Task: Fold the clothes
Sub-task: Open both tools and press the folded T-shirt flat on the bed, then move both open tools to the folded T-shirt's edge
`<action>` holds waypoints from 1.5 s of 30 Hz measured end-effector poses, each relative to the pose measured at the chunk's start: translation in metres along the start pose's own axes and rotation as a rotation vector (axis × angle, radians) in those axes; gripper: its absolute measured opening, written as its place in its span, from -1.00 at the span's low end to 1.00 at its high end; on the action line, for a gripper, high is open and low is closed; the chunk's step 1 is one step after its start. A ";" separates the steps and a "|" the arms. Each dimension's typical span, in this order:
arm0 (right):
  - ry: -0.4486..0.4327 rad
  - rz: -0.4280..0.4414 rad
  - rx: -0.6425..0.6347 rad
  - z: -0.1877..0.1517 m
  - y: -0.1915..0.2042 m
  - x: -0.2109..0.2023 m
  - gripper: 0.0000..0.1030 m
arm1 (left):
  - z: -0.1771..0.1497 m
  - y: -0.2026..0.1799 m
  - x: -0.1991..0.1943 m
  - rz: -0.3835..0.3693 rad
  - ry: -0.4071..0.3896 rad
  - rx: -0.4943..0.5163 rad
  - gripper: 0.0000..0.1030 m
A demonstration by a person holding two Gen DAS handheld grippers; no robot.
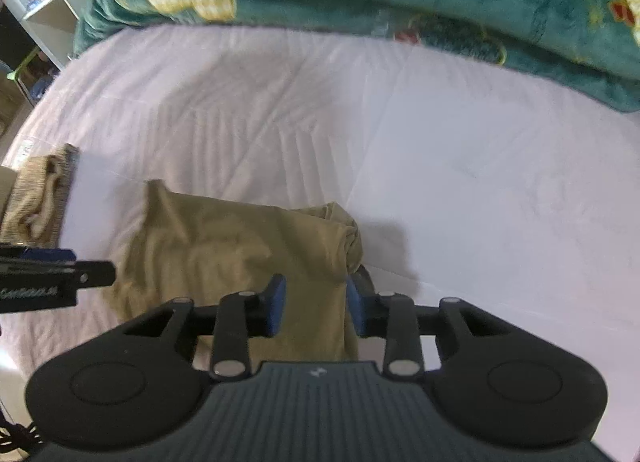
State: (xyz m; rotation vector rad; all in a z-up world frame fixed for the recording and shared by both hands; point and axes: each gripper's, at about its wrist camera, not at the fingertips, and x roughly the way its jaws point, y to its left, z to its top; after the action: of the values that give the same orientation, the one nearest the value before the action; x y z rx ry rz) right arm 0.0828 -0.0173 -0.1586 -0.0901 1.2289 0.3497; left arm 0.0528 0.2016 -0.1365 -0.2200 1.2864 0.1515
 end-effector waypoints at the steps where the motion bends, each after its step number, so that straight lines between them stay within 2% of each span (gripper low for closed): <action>1: -0.003 -0.001 -0.003 0.000 0.003 -0.012 -0.25 | -0.005 0.003 -0.015 0.002 -0.001 -0.002 0.10; 6: -0.019 -0.005 -0.029 -0.005 0.020 -0.074 -0.15 | -0.026 0.005 -0.085 0.003 -0.034 0.010 0.14; 11: -0.076 -0.007 -0.082 -0.013 0.039 -0.129 -0.08 | -0.041 -0.004 -0.141 0.008 -0.092 0.036 0.18; 17: -0.115 -0.017 -0.097 -0.011 0.044 -0.159 -0.07 | -0.039 -0.016 -0.182 0.028 -0.176 0.046 0.20; 30: -0.183 -0.033 -0.078 0.001 0.047 -0.177 -0.07 | -0.032 -0.023 -0.195 0.045 -0.202 0.020 0.21; 39: -0.186 -0.033 -0.082 -0.001 0.043 -0.179 -0.06 | -0.032 -0.024 -0.193 0.051 -0.200 0.010 0.25; 45: -0.180 -0.014 -0.067 -0.005 0.040 -0.170 -0.05 | -0.039 -0.019 -0.185 0.083 -0.172 0.007 0.28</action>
State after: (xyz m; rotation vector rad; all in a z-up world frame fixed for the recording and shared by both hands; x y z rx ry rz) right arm 0.0166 -0.0169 0.0033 -0.1221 1.0388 0.3785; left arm -0.0299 0.1758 0.0321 -0.1440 1.1254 0.2316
